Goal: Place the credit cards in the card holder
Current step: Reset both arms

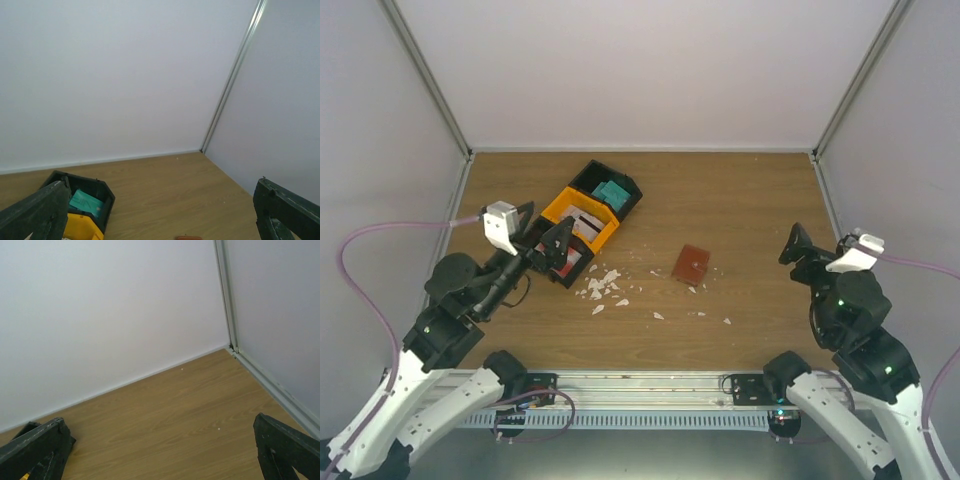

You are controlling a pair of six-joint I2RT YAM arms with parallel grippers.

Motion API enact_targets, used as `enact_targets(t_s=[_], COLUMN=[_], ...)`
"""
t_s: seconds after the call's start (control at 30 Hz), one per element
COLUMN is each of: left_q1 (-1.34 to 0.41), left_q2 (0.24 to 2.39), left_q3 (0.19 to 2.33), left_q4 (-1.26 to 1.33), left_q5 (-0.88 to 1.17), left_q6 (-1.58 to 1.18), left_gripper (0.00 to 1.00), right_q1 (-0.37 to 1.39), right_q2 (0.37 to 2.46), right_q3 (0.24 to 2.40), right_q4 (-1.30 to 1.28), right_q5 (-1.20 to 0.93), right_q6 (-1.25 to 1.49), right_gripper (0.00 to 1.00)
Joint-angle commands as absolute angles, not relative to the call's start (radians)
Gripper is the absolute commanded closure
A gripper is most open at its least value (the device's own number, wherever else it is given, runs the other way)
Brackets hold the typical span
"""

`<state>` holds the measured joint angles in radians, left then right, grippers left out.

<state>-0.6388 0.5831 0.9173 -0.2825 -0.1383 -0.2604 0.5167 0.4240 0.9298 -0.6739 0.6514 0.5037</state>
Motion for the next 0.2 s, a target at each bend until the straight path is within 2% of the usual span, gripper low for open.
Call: enact_targets(t_s=[0.0,0.17], left_q1=[-0.644,-0.643], left_q2=[0.563,0.550], left_q3=[0.922,0.912], left_q4=[-0.286,-0.275], left_q5=[-0.177,-0.186], left_q6=[-0.227,-0.227], left_gripper=[0.01,0.01], right_q1=[0.513,0.514], right_q2=[0.400,0.399], right_q3=[0.933,0.934], right_q4=[-0.683,-0.686], right_q5=[0.697,0.697], right_q6=[0.489,0.488], right_gripper=[0.00,0.00])
